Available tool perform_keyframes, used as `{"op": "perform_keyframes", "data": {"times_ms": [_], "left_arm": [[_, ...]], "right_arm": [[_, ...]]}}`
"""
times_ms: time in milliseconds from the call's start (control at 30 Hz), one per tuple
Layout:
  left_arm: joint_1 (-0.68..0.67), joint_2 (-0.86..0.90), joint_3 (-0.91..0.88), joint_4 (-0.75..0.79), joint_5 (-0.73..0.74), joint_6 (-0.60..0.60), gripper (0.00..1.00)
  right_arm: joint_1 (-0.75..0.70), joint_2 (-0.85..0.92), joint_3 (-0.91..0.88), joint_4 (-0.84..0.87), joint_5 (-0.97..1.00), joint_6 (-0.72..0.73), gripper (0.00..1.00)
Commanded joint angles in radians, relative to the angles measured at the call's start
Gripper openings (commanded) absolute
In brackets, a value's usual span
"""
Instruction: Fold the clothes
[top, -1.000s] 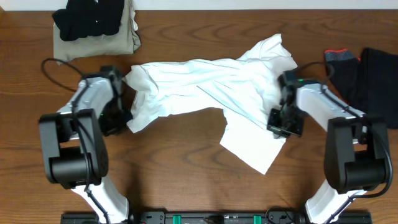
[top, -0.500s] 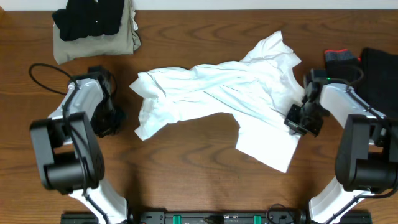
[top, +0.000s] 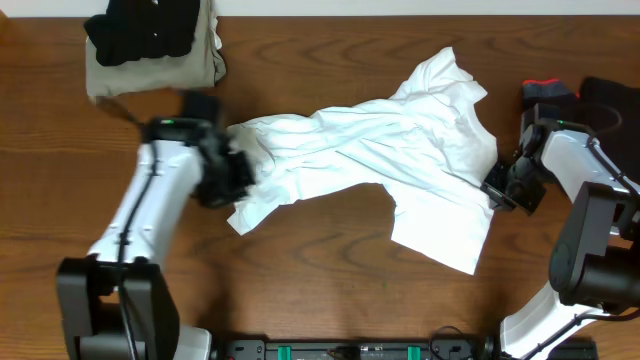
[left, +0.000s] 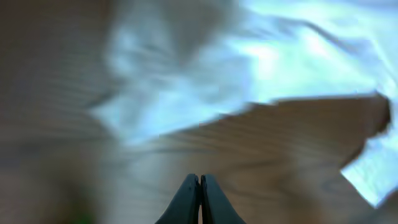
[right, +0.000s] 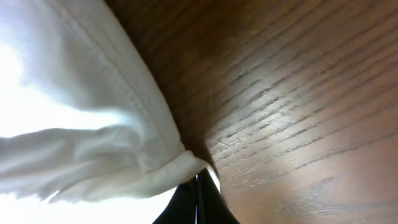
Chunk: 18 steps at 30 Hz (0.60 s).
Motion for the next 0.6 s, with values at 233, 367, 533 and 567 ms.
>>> {"op": "perform_keyframes", "data": {"times_ms": [233, 367, 533, 567], "left_arm": [[-0.135, 0.122, -0.005, 0.117, -0.042, -0.141, 0.06], [-0.134, 0.188, -0.005, 0.178, -0.084, -0.14, 0.06], [-0.126, 0.22, -0.005, 0.233, -0.179, -0.14, 0.06], [-0.123, 0.223, -0.005, 0.243, -0.198, -0.14, 0.06]], "right_arm": [[0.032, 0.009, 0.016, -0.008, 0.01, -0.029, 0.01], [0.032, 0.009, 0.016, -0.009, 0.01, -0.03, 0.01], [0.032, 0.009, 0.016, -0.012, 0.01, -0.055, 0.01], [0.032, 0.009, 0.016, -0.011, 0.01, -0.055, 0.01]]}}
